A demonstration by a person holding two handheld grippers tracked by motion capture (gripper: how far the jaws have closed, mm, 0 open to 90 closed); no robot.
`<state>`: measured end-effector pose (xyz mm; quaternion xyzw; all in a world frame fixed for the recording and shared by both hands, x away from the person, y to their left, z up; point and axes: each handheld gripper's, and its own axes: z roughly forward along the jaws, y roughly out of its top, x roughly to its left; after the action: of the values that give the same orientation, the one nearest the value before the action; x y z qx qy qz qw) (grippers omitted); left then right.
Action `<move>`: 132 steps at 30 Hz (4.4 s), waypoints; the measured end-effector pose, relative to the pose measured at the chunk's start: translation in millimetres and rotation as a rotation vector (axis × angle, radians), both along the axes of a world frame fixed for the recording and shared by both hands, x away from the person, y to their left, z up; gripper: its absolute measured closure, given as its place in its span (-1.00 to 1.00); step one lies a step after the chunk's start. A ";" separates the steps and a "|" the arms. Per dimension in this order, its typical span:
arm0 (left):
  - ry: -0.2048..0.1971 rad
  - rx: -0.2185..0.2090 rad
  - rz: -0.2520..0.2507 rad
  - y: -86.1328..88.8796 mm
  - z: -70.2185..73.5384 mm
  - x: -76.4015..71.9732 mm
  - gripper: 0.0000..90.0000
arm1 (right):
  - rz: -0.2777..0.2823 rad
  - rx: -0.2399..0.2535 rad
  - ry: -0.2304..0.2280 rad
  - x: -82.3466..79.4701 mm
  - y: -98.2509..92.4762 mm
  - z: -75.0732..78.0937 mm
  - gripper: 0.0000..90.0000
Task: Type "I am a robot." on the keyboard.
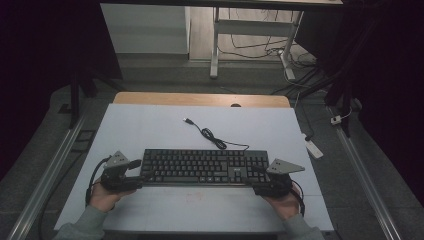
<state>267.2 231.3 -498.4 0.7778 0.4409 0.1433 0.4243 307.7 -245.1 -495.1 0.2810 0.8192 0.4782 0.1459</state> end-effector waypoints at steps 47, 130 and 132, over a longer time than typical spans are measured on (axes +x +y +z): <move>-0.025 0.038 -0.041 -2.6 -1.6 3.4 0.97 | 0.152 -0.042 -0.007 29.2 113.7 5.9 0.99; 0.061 0.167 -0.034 -7.1 -29.5 23.7 0.92 | 0.136 -0.164 0.054 69.7 179.4 -21.1 0.98; 0.061 0.165 -0.034 -7.2 -29.5 23.6 0.93 | 0.135 -0.169 0.056 70.1 180.0 -22.1 0.99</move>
<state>290.8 224.1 -527.9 0.8216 0.4268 0.1483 0.3475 377.8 -65.2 -517.2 0.2249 0.8773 0.4084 0.1136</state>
